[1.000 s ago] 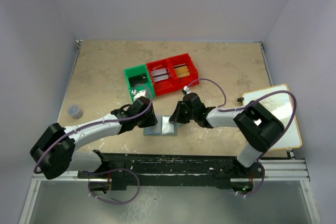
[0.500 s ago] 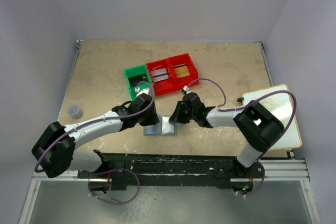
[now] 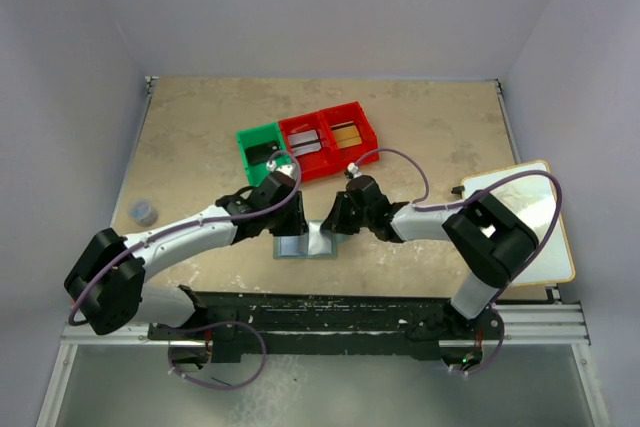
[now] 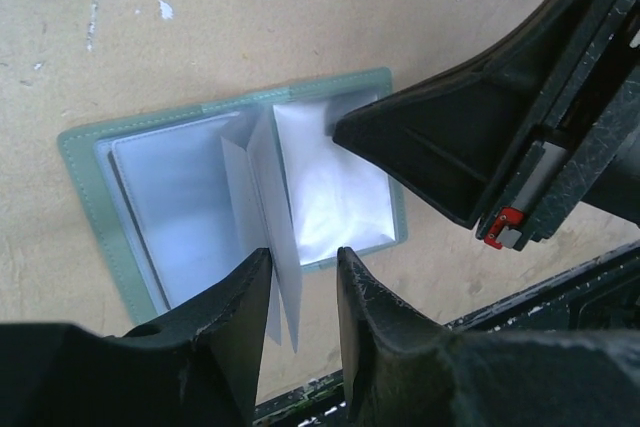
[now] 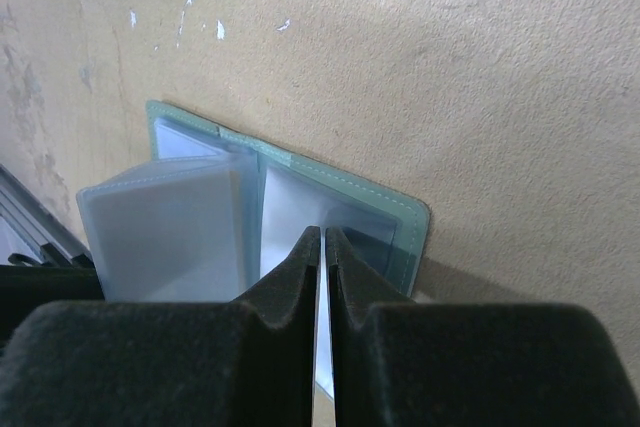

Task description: Take the credit cards out of the card holder

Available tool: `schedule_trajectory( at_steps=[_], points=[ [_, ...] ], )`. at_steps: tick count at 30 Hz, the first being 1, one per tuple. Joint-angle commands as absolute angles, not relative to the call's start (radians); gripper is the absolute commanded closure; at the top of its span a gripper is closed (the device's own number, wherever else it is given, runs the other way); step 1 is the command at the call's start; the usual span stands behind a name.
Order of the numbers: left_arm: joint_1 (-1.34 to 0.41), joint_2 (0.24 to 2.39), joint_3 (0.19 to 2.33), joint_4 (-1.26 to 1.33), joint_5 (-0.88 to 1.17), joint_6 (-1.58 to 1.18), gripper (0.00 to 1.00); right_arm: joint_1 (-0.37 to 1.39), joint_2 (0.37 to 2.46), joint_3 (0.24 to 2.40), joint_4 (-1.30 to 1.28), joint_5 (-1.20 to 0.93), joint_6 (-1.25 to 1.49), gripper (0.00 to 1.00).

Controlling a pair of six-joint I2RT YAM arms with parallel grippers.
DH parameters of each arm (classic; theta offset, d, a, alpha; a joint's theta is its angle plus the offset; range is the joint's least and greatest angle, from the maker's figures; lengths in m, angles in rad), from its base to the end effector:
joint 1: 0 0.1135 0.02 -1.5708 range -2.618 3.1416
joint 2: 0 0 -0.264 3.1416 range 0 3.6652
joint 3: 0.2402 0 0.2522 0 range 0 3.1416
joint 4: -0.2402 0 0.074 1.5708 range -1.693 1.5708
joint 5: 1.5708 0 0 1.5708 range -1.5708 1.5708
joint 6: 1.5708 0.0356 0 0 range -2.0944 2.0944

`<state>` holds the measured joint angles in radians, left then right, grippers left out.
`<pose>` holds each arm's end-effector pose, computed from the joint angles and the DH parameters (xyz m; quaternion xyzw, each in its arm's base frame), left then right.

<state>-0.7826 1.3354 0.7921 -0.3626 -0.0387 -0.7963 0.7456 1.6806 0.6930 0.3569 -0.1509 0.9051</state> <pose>0.1901 -0.1871 0.2087 -0.0128 0.9450 -0.2188 0.2428 0.2330 0.2224 0.1401 0.0368 0.8889 0.3774 0.2570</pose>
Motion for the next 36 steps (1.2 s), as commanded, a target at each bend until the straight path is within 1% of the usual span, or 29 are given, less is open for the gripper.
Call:
schedule_trajectory(
  at_steps=[1,7,13,19,24,29,32,36],
  points=[
    [-0.794,1.339,0.809,-0.288,0.039,-0.782,0.70,0.750,1.708,0.705,0.307,-0.140,0.877,0.91],
    [-0.802,1.381,0.811,-0.243,0.097,-0.781,0.70,0.750,1.700,0.693,0.323,-0.140,0.889,0.91],
    [-0.815,1.424,0.799,-0.214,0.068,-0.802,0.70,0.750,1.680,0.679,0.334,-0.132,0.904,0.91],
    [-0.822,1.381,0.799,-0.298,-0.132,-0.820,0.70,0.750,1.647,0.677,0.313,-0.109,0.900,0.88],
    [-0.822,1.392,0.782,-0.348,-0.171,-0.824,0.70,0.751,1.613,0.686,0.275,-0.084,0.902,0.88],
    [-0.822,1.345,0.753,-0.360,-0.243,-0.851,0.70,0.750,1.539,0.710,0.187,-0.017,0.881,0.83],
    [-0.822,1.327,0.757,-0.400,-0.321,-0.875,0.68,0.752,1.506,0.727,0.130,0.009,0.874,0.82],
    [-0.821,1.306,0.759,-0.431,-0.392,-0.890,0.62,0.753,1.470,0.726,0.112,0.008,0.872,0.78]
  ],
)
